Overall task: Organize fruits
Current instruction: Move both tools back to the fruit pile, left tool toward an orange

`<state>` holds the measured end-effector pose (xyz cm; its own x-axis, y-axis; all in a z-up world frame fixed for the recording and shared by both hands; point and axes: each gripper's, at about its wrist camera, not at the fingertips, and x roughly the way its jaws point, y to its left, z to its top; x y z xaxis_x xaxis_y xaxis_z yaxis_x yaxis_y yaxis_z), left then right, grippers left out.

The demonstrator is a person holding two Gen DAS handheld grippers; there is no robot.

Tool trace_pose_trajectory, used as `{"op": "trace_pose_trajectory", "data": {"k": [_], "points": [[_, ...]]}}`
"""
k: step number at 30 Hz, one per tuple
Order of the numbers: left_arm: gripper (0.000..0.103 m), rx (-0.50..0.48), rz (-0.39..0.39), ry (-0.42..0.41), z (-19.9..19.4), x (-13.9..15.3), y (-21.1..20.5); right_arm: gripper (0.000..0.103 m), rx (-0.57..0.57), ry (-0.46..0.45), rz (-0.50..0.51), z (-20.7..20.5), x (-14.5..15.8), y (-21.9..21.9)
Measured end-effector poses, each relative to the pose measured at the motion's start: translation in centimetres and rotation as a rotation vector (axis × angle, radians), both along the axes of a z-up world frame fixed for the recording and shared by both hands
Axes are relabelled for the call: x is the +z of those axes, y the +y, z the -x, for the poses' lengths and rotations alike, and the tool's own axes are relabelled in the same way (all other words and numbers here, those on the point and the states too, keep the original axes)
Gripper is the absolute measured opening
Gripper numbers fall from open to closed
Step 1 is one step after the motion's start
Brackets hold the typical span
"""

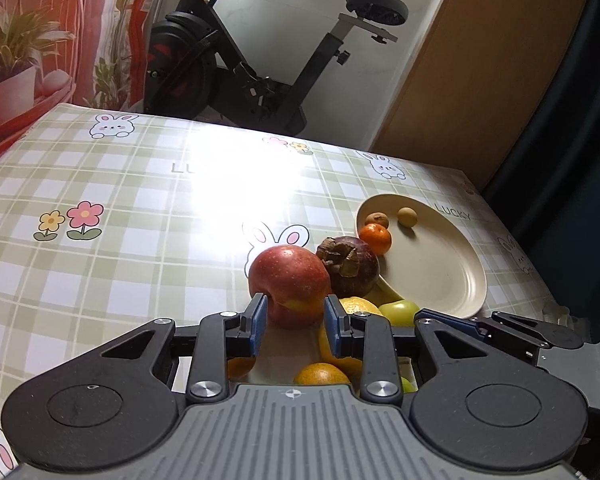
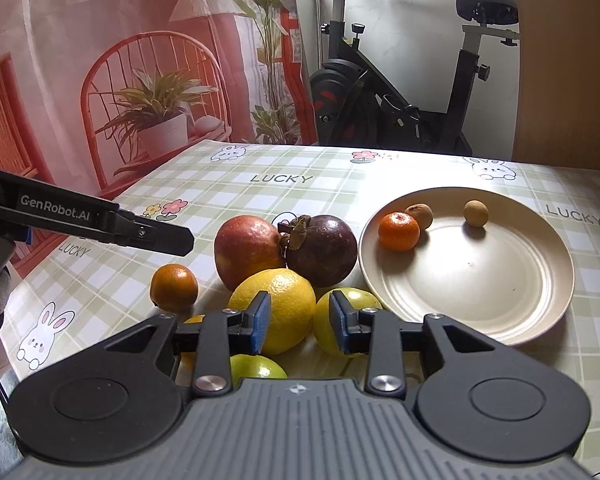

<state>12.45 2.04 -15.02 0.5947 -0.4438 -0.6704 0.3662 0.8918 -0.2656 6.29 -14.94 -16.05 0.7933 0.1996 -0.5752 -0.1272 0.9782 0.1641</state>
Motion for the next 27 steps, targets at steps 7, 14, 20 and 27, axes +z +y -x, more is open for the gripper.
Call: {"op": "trace_pose_trajectory", "data": {"k": [7, 14, 20, 27], "points": [[0.032, -0.006, 0.030, 0.009, 0.7, -0.8, 0.5, 0.039, 0.027, -0.010, 0.006, 0.5, -0.2, 0.7], [0.032, -0.038, 0.014, -0.016, 1.7, -0.9, 1.1, 0.041, 0.048, -0.004, 0.009, 1.0, 0.1, 1.4], [0.032, 0.022, 0.056, -0.032, 1.1, 0.0, 4.1, 0.041, 0.125, 0.002, 0.022, 1.2, 0.1, 3.6], [0.032, 0.034, 0.084, -0.037, 1.4, -0.5, 5.9, 0.041, 0.198, 0.050, 0.053, 0.4, -0.8, 5.8]]}}
